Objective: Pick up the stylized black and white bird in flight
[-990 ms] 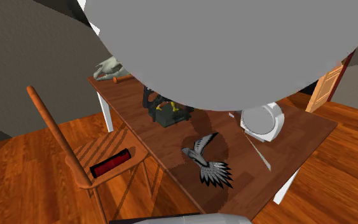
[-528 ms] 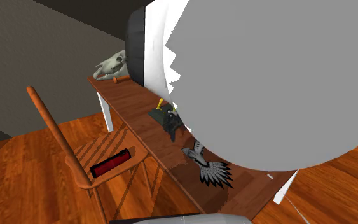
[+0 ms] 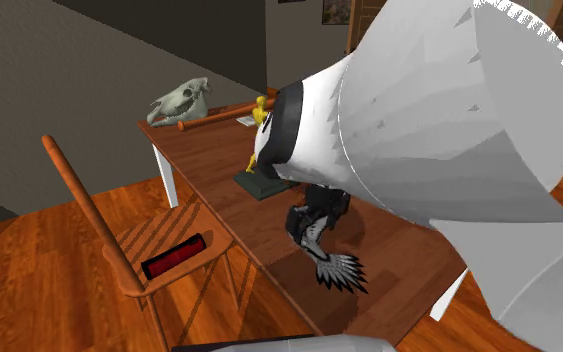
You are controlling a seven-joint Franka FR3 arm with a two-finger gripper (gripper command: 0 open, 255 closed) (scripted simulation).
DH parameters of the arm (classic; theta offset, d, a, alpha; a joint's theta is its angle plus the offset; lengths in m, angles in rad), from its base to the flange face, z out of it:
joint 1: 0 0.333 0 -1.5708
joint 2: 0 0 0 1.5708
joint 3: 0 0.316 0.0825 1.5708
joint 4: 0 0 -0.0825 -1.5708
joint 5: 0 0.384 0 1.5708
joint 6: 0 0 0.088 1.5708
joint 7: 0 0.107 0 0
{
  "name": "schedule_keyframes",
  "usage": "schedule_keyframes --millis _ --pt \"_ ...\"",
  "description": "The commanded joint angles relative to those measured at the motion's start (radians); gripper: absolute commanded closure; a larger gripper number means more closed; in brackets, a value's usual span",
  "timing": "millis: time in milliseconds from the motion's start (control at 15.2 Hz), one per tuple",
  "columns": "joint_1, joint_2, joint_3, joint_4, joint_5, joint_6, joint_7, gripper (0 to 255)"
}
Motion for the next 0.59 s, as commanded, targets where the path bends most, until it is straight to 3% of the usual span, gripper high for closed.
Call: schedule_keyframes --millis 0,132,528 --pt "0.013 0.067 -0.058 -0.013 -0.014 0.102 -0.084 0" --pt "0.032 0.126 -0.105 -0.014 -0.015 0.176 -0.149 0" --pt "0.047 0.198 -0.136 -0.054 -0.01 0.287 -0.169 0"
